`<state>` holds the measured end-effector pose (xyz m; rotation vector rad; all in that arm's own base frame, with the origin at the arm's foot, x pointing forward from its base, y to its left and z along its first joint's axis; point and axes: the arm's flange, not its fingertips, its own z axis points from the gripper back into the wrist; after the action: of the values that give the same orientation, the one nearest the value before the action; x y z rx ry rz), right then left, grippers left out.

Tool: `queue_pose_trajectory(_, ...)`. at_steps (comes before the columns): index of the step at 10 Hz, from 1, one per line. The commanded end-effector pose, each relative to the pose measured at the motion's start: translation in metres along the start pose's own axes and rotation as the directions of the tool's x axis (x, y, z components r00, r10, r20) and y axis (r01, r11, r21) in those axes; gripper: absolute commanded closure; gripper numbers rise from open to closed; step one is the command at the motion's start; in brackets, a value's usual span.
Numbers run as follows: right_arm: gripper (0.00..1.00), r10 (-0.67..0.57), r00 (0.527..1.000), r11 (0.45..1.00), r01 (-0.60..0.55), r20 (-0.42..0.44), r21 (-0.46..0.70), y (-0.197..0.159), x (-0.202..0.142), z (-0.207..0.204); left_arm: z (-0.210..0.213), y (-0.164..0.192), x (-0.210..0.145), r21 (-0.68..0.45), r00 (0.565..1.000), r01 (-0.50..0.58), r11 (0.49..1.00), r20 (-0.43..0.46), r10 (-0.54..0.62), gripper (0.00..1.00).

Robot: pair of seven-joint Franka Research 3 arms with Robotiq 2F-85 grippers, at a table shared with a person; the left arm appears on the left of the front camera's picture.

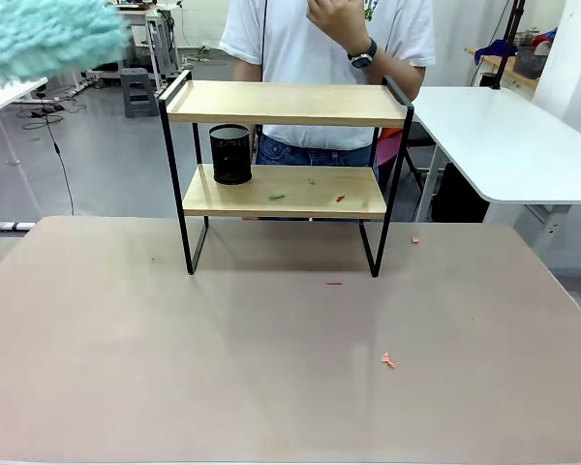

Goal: Clean the shelf.
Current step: Clean the specific tier of the Shelf with the Duster once objects are removed.

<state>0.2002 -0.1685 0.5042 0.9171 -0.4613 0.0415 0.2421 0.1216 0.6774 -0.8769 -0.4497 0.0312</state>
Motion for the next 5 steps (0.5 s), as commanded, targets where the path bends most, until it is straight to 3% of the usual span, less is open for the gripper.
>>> queue_pose_trajectory(1, 0.00, 0.026, 0.999, 0.999, -0.027, 0.018, 0.021, 0.001, 0.002, 0.000, -0.036, 0.039, 0.005, -0.107, 0.911, -0.241, 0.965, 0.318, 0.263, 0.87)
queue_pose_trajectory(2, 0.00, 0.026, 0.999, 0.999, -0.027, 0.018, 0.021, 0.001, 0.002, 0.000, -0.056, 0.070, 0.021, -0.142, 0.860, -0.303, 0.943, 0.386, 0.334, 0.87)
queue_pose_trajectory(3, 0.00, 0.026, 0.999, 0.999, -0.027, 0.018, 0.021, 0.001, 0.002, 0.000, -0.083, 0.089, 0.034, -0.082, 0.848, -0.330, 0.940, 0.413, 0.333, 0.87)
queue_pose_trajectory(5, 0.00, 0.026, 0.999, 0.999, -0.027, 0.018, 0.021, 0.001, 0.002, 0.000, -0.138, 0.101, 0.055, -0.017, 0.923, -0.314, 0.949, 0.229, 0.309, 0.87)
